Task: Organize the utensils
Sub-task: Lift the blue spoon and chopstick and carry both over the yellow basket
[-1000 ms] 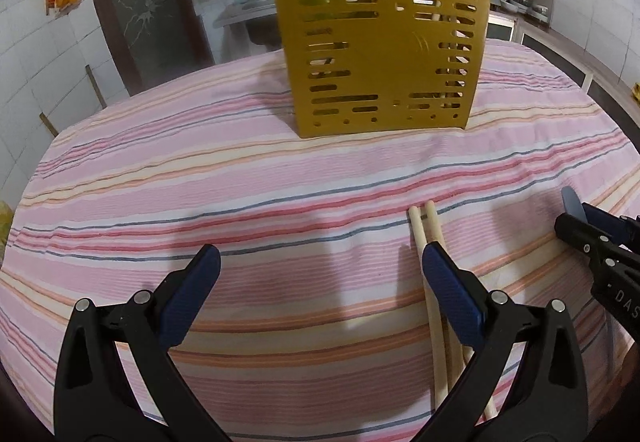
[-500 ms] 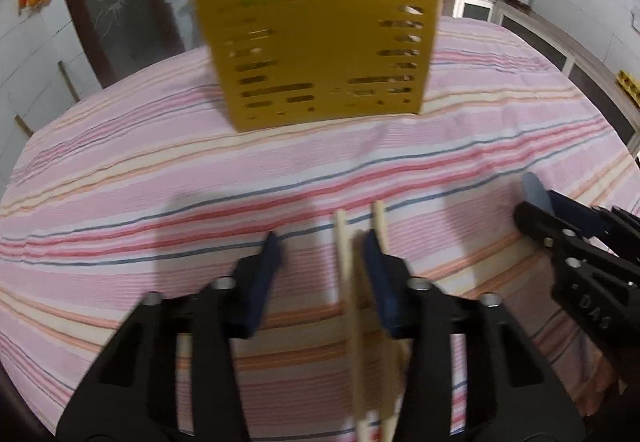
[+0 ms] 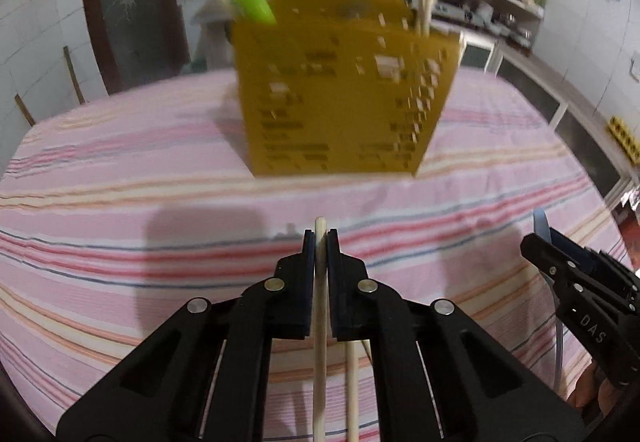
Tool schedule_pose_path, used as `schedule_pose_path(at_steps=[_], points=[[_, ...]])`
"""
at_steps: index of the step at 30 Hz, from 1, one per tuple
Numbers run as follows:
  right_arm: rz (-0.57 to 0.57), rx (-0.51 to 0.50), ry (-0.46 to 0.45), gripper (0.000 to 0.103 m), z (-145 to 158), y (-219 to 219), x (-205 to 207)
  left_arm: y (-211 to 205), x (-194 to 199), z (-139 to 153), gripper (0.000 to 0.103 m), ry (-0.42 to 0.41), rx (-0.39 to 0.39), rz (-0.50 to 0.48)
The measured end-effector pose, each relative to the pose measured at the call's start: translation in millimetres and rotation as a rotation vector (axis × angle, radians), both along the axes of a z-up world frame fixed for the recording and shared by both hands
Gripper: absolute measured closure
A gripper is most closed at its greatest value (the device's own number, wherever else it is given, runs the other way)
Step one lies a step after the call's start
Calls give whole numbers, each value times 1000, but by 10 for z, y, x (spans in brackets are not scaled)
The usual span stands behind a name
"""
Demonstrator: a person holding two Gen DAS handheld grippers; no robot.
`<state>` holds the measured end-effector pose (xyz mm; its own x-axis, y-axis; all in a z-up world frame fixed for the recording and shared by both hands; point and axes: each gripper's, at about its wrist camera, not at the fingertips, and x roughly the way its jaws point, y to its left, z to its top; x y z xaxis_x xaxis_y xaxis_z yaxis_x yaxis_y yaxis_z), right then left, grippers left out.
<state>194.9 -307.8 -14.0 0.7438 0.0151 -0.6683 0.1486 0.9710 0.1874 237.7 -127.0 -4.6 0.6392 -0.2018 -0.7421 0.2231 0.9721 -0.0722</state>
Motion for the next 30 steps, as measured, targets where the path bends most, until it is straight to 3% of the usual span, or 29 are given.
schedule_pose_path(at_steps=[14, 25, 30], points=[[-8, 9, -229, 70, 459, 127, -225, 415, -458, 701, 98, -283, -10, 26], [-33, -16, -233, 70, 407, 123, -248, 531, -522, 688, 98, -309, -22, 40], [-25, -35, -281, 70, 578, 189, -318, 561, -537, 790, 98, -349, -50, 45]])
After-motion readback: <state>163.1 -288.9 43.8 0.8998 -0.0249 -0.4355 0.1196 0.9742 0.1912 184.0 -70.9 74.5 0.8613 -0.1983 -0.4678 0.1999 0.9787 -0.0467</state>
